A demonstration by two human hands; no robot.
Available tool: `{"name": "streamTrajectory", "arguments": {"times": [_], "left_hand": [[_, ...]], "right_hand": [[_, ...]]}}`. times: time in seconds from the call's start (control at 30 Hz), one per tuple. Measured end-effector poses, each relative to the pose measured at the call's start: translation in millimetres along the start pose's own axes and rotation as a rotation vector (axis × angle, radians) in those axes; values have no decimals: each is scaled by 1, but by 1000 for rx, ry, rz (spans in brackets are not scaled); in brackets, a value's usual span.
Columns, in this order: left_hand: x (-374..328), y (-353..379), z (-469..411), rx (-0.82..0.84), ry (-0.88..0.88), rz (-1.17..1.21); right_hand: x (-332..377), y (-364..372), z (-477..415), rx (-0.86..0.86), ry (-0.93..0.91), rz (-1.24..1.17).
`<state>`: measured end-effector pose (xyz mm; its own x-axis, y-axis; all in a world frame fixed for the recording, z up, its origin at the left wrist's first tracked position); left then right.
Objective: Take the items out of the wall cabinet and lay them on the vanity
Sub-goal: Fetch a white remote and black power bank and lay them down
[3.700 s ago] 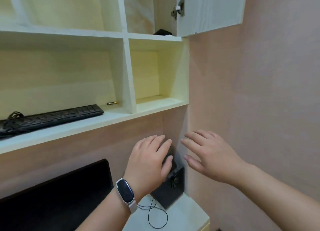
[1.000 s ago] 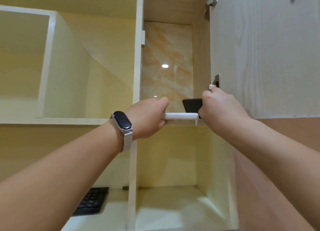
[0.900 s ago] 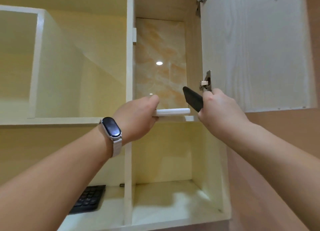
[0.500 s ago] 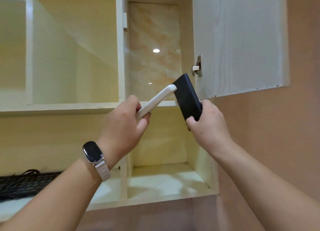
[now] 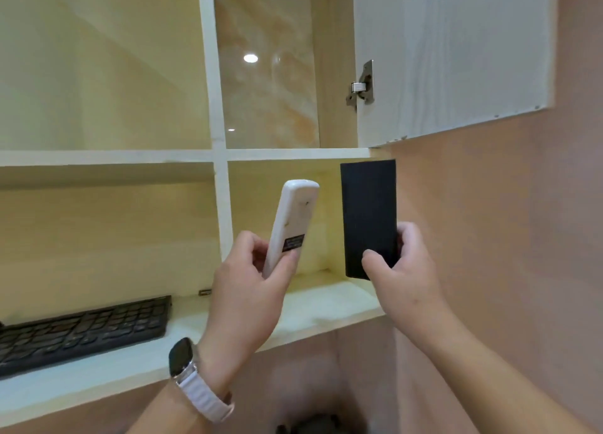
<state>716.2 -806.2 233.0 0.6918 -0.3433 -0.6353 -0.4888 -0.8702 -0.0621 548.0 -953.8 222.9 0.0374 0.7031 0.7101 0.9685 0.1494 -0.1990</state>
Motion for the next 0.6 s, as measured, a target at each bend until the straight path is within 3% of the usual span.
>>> {"name": "streamTrajectory", "arguments": {"times": [0.13, 0.3, 0.6], "left_hand": [[35, 2, 19, 113, -114, 215], [60, 14, 54, 273, -124, 388], [66, 64, 136, 542, -287, 657]], "right_hand": [[-13, 14, 39, -42, 125, -13], [-23, 10, 97, -168, 255, 13], [-22, -54, 211, -379, 457, 213]]}}
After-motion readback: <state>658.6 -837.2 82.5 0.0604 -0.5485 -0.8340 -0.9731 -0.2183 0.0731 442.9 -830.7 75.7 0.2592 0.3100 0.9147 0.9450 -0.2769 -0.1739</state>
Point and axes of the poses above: each hand's wrist, its own z-axis away from the middle knuckle, its own y-axis out of the palm, x = y × z, the point moved 9 cm from there along -z, towards the middle knuckle, and after that the axes turned 12 degrees about z, right-handed, at the moved point
